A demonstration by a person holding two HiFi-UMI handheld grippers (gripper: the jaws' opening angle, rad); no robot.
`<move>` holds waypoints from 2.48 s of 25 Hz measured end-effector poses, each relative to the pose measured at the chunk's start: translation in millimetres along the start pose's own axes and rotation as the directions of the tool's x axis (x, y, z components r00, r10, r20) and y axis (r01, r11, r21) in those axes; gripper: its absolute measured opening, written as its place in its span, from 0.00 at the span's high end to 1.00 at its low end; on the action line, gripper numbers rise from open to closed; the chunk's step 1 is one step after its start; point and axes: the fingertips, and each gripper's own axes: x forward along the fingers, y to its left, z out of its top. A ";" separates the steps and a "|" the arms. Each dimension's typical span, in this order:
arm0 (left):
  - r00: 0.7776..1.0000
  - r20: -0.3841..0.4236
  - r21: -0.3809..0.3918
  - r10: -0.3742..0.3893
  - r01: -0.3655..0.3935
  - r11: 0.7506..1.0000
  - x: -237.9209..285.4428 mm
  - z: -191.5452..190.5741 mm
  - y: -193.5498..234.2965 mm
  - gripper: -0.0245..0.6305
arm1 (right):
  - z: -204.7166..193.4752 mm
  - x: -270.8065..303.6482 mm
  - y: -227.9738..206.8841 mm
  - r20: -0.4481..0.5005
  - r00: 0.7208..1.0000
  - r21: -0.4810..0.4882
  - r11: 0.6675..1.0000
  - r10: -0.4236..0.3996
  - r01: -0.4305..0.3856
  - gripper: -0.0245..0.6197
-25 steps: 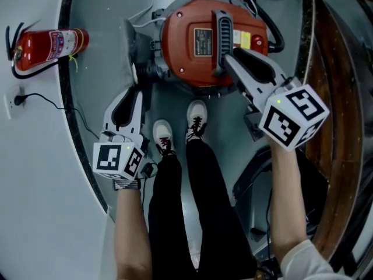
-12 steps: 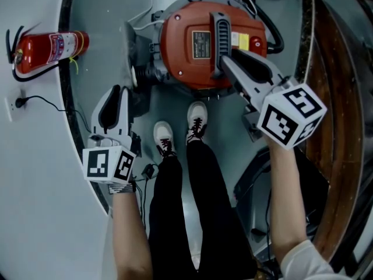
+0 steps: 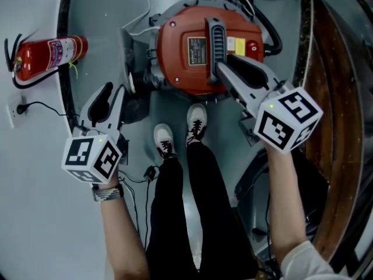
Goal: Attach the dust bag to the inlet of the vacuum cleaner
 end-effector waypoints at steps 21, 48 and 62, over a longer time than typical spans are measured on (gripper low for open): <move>0.925 -0.314 -0.376 -0.215 0.087 0.922 55.3 -23.3 9.7 0.67 | -0.5 -0.4 0.5 0.009 1.000 0.016 1.000 0.001 -0.002 0.79; 0.953 -0.024 -0.684 -0.300 0.203 0.700 53.7 -17.1 -1.5 0.91 | -0.2 -0.1 0.6 0.017 1.000 0.020 1.000 0.015 -0.015 0.78; 0.959 -0.163 -0.376 -0.232 0.157 0.913 34.9 -25.9 0.7 0.80 | -1.9 -10.7 2.2 -0.003 1.000 -0.040 0.999 -0.029 0.029 0.78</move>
